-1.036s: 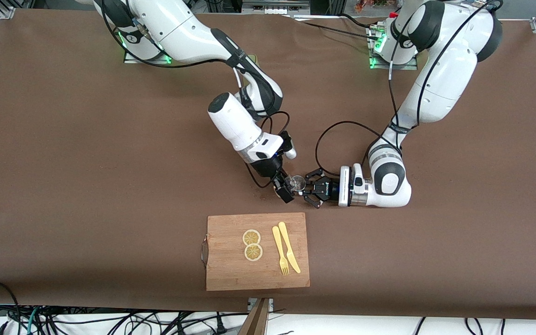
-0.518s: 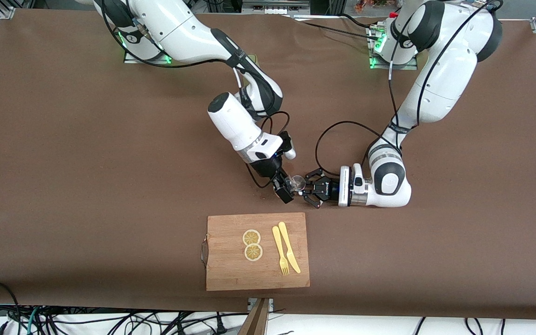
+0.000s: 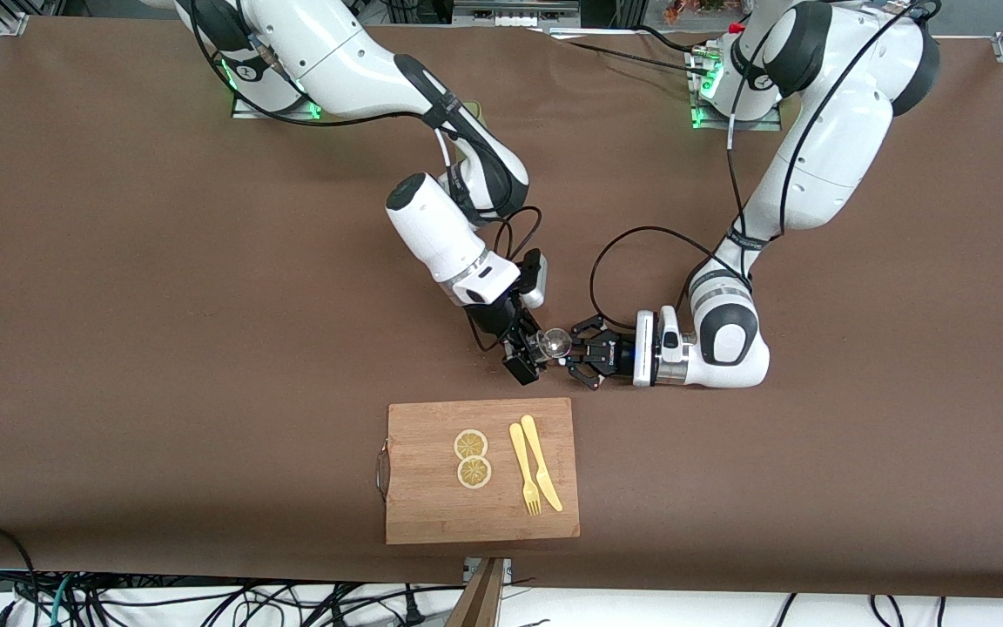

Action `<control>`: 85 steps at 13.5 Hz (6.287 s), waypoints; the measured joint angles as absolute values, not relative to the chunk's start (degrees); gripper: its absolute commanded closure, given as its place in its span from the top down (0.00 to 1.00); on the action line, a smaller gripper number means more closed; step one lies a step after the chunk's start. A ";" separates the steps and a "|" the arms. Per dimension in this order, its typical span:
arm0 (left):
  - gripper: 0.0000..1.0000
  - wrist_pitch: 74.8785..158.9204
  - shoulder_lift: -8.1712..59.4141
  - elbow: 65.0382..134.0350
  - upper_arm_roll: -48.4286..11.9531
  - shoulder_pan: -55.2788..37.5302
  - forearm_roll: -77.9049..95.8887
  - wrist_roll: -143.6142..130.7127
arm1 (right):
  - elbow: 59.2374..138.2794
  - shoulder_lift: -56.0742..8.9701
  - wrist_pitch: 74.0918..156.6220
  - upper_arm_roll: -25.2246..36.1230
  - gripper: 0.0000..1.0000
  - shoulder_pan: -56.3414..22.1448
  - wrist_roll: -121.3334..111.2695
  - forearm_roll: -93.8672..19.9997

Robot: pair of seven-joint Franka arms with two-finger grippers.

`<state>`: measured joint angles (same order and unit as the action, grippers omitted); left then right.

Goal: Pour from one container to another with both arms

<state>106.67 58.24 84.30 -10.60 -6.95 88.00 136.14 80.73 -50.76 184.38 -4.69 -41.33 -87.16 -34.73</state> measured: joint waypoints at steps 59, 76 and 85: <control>1.00 73.92 60.31 85.88 14.29 22.37 53.44 154.60 | 92.17 -54.16 90.58 5.92 1.00 13.21 -136.00 -62.85; 1.00 80.32 33.88 72.87 21.57 9.60 24.29 62.73 | 85.36 -27.95 83.83 8.40 1.00 7.00 -56.24 -30.76; 1.00 90.56 19.34 72.44 14.02 2.90 9.78 32.57 | 90.53 -11.07 84.76 4.31 1.00 1.77 -19.10 -2.15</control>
